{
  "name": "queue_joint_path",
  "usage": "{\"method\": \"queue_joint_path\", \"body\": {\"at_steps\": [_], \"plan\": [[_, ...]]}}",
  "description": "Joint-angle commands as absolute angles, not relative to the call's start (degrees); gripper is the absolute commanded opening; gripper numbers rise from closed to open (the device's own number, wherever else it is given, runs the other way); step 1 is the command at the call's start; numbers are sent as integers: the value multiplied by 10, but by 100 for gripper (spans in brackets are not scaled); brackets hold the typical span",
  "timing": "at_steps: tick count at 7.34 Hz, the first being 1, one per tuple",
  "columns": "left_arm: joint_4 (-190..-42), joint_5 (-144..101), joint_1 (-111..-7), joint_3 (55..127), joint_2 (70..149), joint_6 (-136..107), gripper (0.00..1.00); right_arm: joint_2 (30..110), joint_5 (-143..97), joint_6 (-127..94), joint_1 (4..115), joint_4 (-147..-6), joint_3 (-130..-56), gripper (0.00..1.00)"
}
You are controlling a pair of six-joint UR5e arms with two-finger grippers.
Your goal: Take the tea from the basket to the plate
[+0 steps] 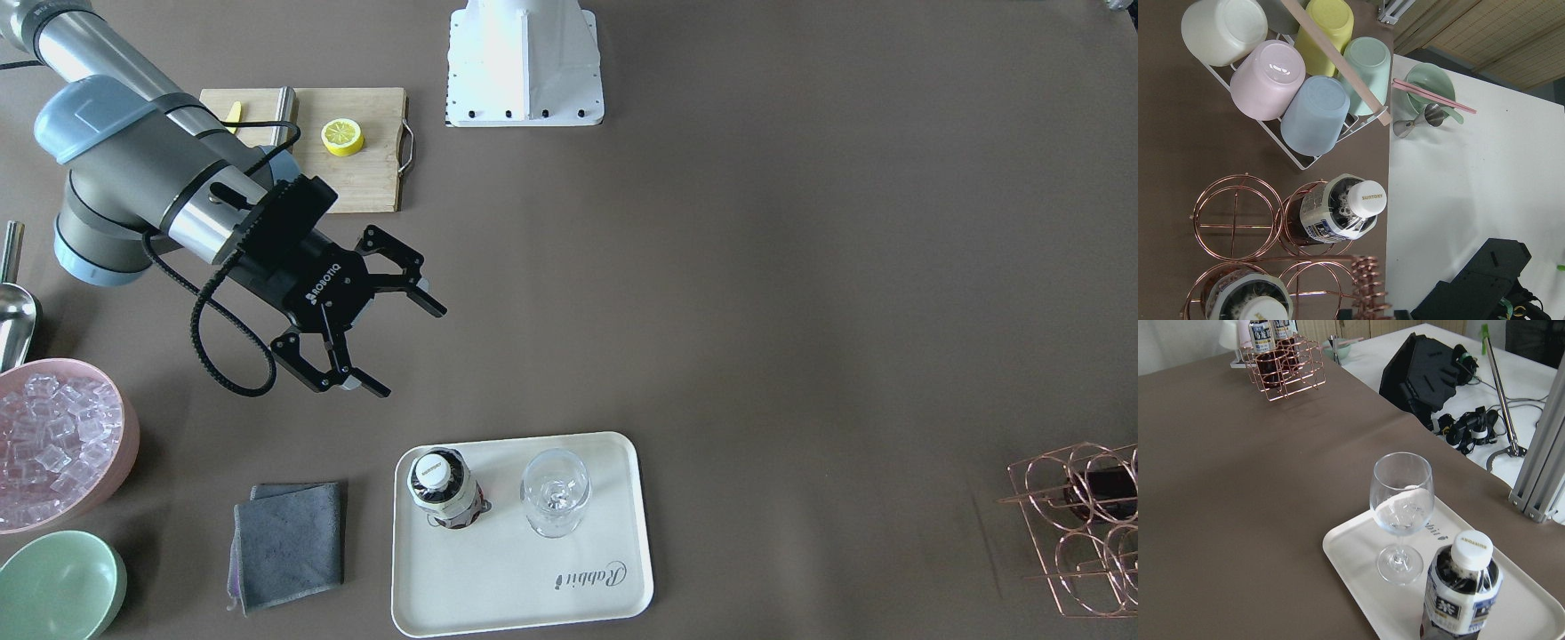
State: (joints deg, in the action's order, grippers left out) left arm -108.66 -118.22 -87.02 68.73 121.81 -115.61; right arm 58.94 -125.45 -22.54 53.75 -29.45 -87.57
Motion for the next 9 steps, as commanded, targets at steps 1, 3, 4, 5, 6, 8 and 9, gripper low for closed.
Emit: {"method": "queue_joint_path", "body": {"at_steps": [1, 3, 4, 5, 6, 8, 9], "plan": [[-1087, -1167, -860, 687, 1221, -1170, 0, 643, -1375, -221, 592, -515, -962, 100], [-1091, -1167, -853, 688, 1221, -1171, 0, 803, -1378, -90, 597, -548, -1004, 100], [-1091, -1167, -851, 690, 1222, -1172, 0, 868, -1378, 11, 605, -580, -1036, 100], [-1092, -1167, -840, 692, 1221, -1185, 0, 923, -1379, 60, 635, -643, -1059, 100], [-1095, -1158, -835, 692, 1221, -1192, 13, 959, -1381, 64, 672, -711, -1082, 100], [-1095, -1156, -831, 699, 1220, -1188, 98, 983, -1375, 64, 756, -861, -1088, 100], [-1095, -1156, -831, 703, 1218, -1187, 98, 983, -1371, 64, 790, -915, -1084, 100]]}}
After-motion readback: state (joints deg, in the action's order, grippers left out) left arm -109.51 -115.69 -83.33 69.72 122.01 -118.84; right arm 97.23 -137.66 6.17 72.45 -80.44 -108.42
